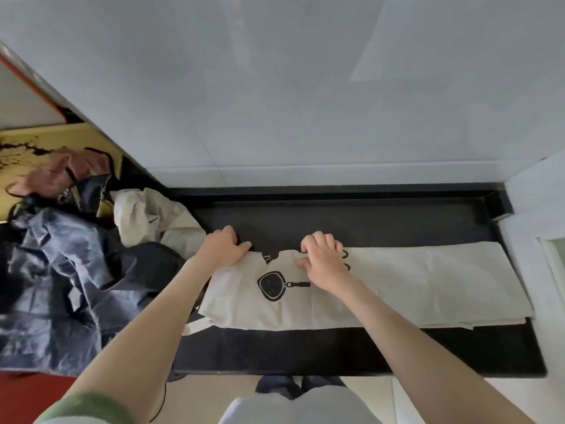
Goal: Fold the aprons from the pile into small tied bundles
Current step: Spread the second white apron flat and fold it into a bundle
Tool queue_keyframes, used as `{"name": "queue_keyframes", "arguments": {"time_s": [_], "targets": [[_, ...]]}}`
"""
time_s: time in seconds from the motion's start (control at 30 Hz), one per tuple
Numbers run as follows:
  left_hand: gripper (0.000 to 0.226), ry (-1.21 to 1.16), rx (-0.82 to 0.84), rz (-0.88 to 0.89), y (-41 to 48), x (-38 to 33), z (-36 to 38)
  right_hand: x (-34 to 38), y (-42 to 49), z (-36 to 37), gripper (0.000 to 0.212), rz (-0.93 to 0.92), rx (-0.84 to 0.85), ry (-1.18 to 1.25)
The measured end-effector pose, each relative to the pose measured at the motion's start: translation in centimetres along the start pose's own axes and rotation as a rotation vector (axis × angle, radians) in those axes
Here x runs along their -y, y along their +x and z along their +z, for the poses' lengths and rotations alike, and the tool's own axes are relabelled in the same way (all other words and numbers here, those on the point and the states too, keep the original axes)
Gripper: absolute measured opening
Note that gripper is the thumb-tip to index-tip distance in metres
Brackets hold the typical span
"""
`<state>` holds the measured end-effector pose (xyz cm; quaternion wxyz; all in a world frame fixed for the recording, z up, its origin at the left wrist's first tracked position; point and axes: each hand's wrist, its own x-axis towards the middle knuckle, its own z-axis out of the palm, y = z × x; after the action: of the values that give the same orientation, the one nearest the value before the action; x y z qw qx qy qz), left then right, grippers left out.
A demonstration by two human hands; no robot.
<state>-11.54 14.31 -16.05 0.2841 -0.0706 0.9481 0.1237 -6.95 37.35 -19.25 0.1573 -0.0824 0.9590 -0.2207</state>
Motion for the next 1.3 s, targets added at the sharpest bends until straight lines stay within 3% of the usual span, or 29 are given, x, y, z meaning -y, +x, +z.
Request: {"name": "queue_keyframes", "arguments": {"time_s": [0.13, 0.23, 0.33, 0.43, 0.5, 0.57, 0.63, 0.7, 0.77, 0.9, 1.0, 1.13, 1.3], "targets": [[0.039, 0.131, 0.082, 0.087, -0.5, 0.5, -0.2, 0.2, 0.2, -0.7, 0.015, -0.025, 0.082, -0.085], [0.037, 0.162, 0.065, 0.186, -0.5, 0.8, -0.4, 0.0, 0.3, -1.3, 0.023, -0.037, 0.179, -0.014], [0.042, 0.027, 0.085, 0.262, -1.2, 0.9, -0.8, -0.5, 0.1, -1.5, 0.029, -0.012, 0.211, 0.040], [0.040, 0.061, -0.032, 0.225, -2.0, 2.2, -1.1, -0.7, 0.0, -2.3, 0.029, -0.059, 0.217, 0.014], [0.035, 0.154, -0.059, 0.145, -1.9, 3.2, -1.1, -0.6, 0.1, -2.3, 0.028, -0.103, 0.201, -0.020], [0.054, 0.279, -0.085, 0.135, -2.4, 3.5, -0.6, -0.4, 0.3, -2.2, 0.025, -0.118, 0.177, -0.038], [0.036, 0.377, -0.160, 0.114, -2.7, 2.9, -1.0, -0.2, 0.3, -2.5, 0.022, -0.079, 0.115, -0.015], [0.026, 0.416, -0.284, 0.127, -2.7, 2.2, -1.6, -0.2, -0.3, -2.9, 0.041, -0.021, 0.035, -0.009], [0.031, 0.476, -0.349, 0.217, -2.9, 1.4, -1.0, -0.7, -1.0, -2.8, 0.054, 0.073, -0.046, -0.074], [0.056, 0.532, -0.282, 0.523, -4.0, -4.5, 1.9, -4.2, -3.7, -3.1, 0.055, 0.365, -0.016, -0.125], [0.052, 0.513, -0.202, 0.685, -4.8, -10.0, 4.6, -6.0, -6.2, -3.6, 0.057, 0.395, 0.015, 0.054], [0.047, 0.428, -0.126, 0.665, -4.9, -15.5, 6.7, -6.9, -8.5, -4.3, 0.056, 0.388, -0.054, 0.336], [0.034, 0.348, -0.019, 0.683, -3.7, -20.2, 7.9, -11.4, -11.2, -6.7, 0.054, 0.356, -0.133, 0.134]]}}
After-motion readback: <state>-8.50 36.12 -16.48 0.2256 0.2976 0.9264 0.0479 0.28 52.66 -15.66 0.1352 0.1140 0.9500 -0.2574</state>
